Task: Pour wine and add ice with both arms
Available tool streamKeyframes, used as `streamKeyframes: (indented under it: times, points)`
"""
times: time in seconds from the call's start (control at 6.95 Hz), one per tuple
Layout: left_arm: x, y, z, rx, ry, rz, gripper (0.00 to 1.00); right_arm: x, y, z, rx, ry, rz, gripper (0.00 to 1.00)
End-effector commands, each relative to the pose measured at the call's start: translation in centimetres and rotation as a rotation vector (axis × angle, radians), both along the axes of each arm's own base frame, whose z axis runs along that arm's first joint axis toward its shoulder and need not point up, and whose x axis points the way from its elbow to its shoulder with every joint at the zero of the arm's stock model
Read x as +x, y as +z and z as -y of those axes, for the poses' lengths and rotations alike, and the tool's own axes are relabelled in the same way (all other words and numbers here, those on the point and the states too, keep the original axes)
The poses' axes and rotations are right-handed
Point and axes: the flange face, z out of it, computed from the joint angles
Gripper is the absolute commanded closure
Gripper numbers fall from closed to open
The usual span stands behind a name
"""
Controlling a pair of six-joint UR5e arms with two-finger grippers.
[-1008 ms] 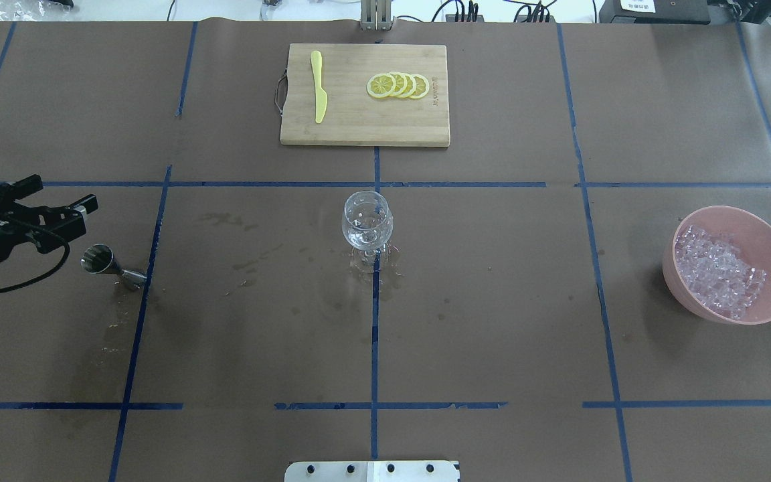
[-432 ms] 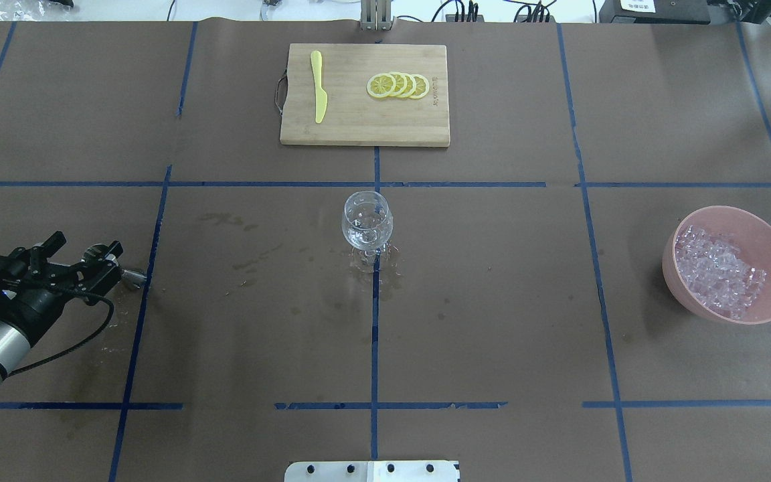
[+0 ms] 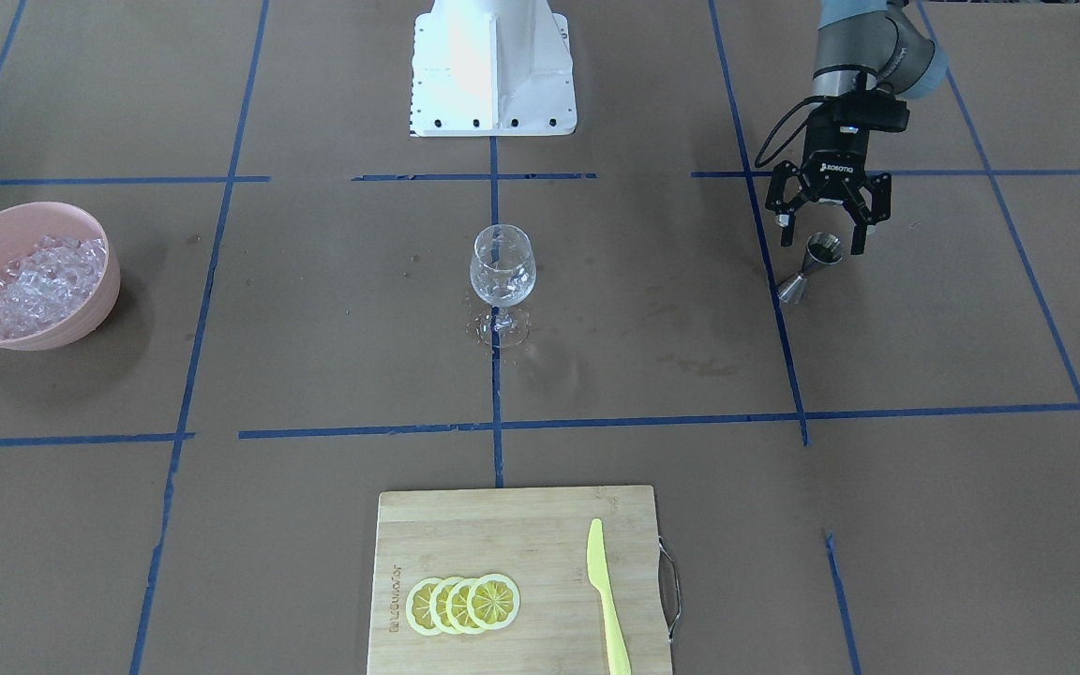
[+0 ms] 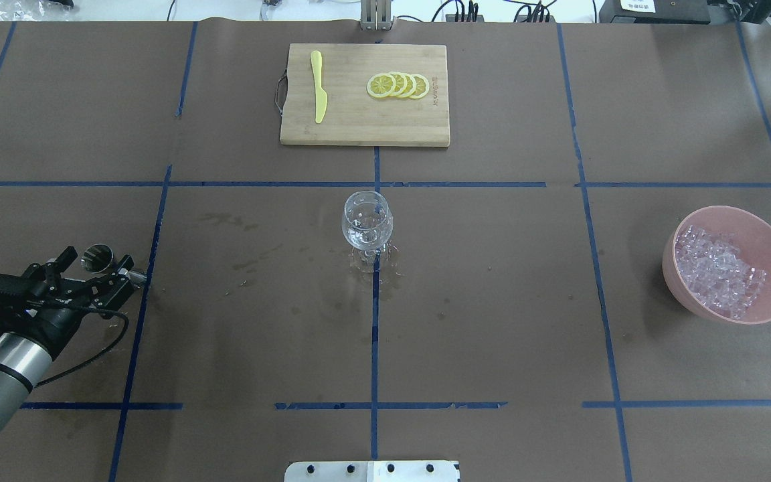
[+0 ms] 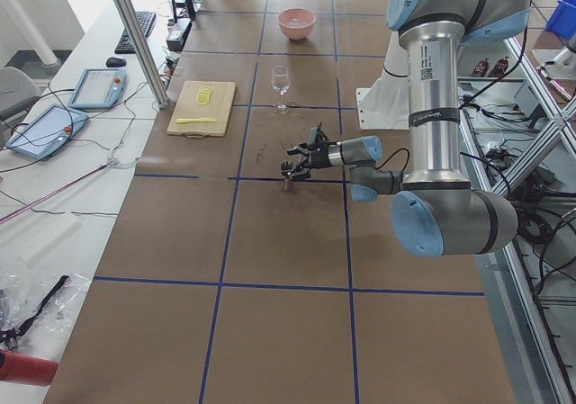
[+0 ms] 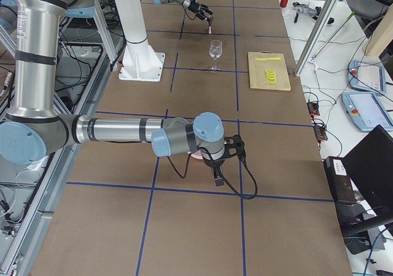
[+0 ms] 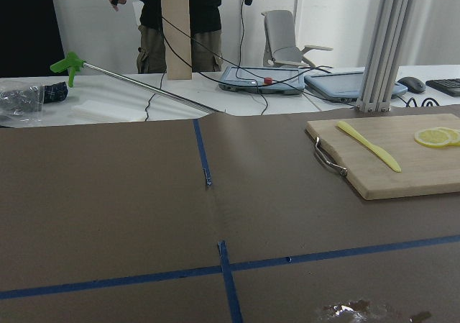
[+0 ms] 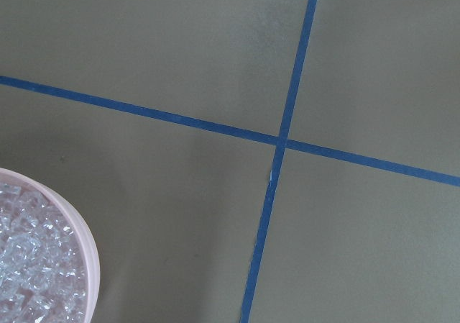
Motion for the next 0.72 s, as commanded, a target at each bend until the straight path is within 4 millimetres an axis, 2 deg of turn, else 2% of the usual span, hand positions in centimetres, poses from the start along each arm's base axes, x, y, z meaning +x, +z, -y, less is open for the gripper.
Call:
streamKeyframes:
  times: [0.0, 0.29, 0.43, 0.58]
  points:
    - [1.4, 1.8, -0.1, -0.005, 0.001, 0.027, 0.00, 0.0, 0.2, 0.0, -0.003, 0.000, 0.000, 0.00]
    - [4.6, 3.4, -0.1, -0.037, -0.004, -0.013, 0.00, 0.0, 0.2, 0.0, -0.004, 0.000, 0.000, 0.00]
    - [5.0, 3.5, -0.1, -0.039, -0.004, -0.013, 0.07, 0.0, 0.3, 0.0, -0.006, 0.000, 0.000, 0.00]
    - [5.0, 3.5, -0.1, -0.039, -0.004, -0.016, 0.34, 0.0, 0.2, 0.0, -0.003, 0.000, 0.000, 0.00]
